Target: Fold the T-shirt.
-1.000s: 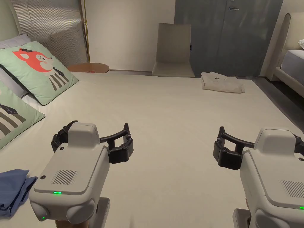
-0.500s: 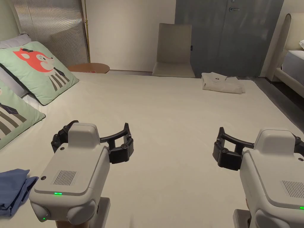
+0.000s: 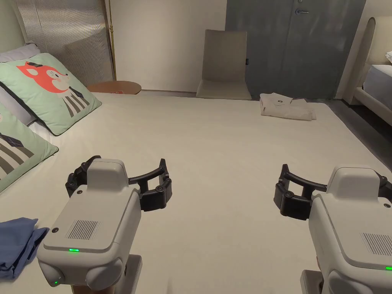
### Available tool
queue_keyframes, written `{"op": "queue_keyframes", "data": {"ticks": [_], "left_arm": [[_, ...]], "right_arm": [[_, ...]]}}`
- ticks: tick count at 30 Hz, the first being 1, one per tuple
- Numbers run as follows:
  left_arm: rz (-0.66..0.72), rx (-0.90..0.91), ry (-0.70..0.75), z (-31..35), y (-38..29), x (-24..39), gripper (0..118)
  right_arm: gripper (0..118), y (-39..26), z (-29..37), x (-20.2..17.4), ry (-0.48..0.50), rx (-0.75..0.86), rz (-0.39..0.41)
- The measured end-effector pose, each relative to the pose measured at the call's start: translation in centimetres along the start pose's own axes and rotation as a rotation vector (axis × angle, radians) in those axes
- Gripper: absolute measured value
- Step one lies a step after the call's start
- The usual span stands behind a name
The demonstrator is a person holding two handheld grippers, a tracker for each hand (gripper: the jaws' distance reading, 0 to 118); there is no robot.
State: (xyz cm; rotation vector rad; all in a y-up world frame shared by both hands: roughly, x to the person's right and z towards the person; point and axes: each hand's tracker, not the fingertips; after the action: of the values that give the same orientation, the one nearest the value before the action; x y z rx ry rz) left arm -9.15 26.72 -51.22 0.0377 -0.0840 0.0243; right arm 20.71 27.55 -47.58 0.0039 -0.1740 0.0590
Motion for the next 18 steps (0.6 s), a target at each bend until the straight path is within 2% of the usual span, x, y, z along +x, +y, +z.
{"op": "queue_keyframes", "data": {"ticks": [18], "left_arm": [[-0.004,-0.004,0.0,-0.22,-0.24,-0.09,110]], "right_arm": [[117,0.05,0.09,0.09,0.004,0.002,-0.003]]}}
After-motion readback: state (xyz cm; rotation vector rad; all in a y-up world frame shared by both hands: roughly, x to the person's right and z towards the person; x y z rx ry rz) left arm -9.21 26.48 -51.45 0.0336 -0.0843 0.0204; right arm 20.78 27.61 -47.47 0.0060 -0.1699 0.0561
